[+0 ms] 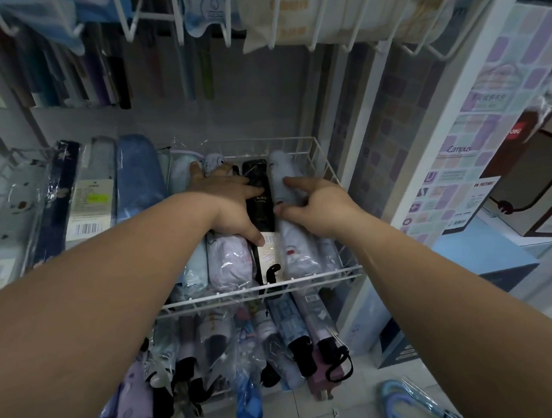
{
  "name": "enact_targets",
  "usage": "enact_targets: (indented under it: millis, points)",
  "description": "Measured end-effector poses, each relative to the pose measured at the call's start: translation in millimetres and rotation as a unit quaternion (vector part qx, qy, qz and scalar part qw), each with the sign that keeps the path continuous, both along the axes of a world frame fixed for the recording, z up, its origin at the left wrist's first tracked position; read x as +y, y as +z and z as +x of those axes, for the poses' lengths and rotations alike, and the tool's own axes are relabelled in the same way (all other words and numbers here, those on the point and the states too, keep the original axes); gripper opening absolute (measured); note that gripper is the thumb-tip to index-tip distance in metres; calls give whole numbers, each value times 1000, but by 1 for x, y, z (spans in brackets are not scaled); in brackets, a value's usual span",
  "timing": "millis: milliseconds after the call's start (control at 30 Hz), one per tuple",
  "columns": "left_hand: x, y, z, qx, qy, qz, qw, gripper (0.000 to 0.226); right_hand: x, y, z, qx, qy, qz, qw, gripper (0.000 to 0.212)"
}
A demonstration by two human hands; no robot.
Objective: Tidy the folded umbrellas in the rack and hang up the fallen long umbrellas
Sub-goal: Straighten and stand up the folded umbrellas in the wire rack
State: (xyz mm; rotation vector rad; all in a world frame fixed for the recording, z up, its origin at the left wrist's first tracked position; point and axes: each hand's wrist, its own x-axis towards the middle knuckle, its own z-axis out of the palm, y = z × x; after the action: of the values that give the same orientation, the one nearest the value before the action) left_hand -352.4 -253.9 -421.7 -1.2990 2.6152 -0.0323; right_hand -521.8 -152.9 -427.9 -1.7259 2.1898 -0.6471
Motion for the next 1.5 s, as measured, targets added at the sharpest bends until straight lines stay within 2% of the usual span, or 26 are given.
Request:
enact_targets:
  millis: [100,200,467,700,933,1067,1233,1300,1400,1500]
  points:
    - [-1,0,1,4,0,4,1000,119,1,-5,-3,97,51,31,994,74]
    - [-1,0,1,-2,1,3,1000,119,2,-10,-7,143,86,30,985,72]
    - [-1,1,-3,-25,-1,-5,1000,116,-12,-12,-5,198,128,122,964,64]
    - [5,6,-8,-50,-4,-24,998,115,-17,-17,-5,248,125,142,950,62]
    - [34,22,13,-7,-21,-85,996,90,-14,-25,-7,218,108,138,960,64]
    - [53,35,55,71,-10,-120,990,79,-8,-17,-3,193,106,102,970,63]
    - [55,44,125,204,34,-143,968,80,-7,4,48,71,104,-82,989,55]
    - [54,47,150,240,58,-156,956,69,-8,14,79,18,121,-131,984,49]
    - [55,43,176,270,95,-147,947,71,-7,26,127,-60,130,-140,980,44]
    - [57,27,189,261,91,-123,953,82,-12,27,160,-65,146,-104,982,50]
